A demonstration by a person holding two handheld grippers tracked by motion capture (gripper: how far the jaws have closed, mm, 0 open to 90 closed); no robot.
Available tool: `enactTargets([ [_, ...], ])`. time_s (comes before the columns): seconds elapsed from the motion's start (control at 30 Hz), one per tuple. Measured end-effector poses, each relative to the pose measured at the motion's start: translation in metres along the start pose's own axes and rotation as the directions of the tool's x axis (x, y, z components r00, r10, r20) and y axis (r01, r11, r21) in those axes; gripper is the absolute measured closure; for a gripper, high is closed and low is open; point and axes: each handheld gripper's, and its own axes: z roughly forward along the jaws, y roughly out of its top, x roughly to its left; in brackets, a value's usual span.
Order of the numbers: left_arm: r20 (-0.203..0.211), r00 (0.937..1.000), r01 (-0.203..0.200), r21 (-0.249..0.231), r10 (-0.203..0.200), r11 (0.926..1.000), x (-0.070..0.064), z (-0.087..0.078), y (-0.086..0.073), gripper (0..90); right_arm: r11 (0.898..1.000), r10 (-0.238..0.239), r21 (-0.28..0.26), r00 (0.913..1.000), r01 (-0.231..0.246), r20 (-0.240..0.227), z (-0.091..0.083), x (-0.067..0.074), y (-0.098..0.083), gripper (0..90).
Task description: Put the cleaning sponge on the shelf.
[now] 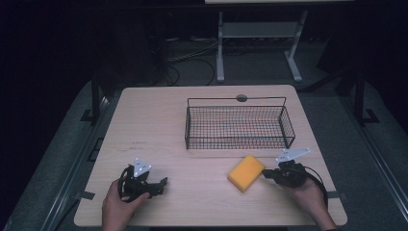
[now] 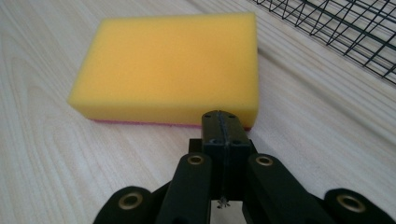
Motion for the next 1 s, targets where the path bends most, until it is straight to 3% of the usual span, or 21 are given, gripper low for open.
enactTargets([
  [0.57,0.000,1.0000,0.004,-0.003,-0.004,1.0000,0.000,0.000,0.000,12.8,1.000,0.014,-0.002,0.9998,-0.014,0.010,0.006,-0.007,0.007,89.9],
  [1.0,0.000,1.0000,0.003,-0.002,-0.003,1.0000,0.000,0.000,0.000,12.8,0.998,0.058,-0.034,0.9983,-0.058,0.009,-0.012,0.003,0.019,89.8],
])
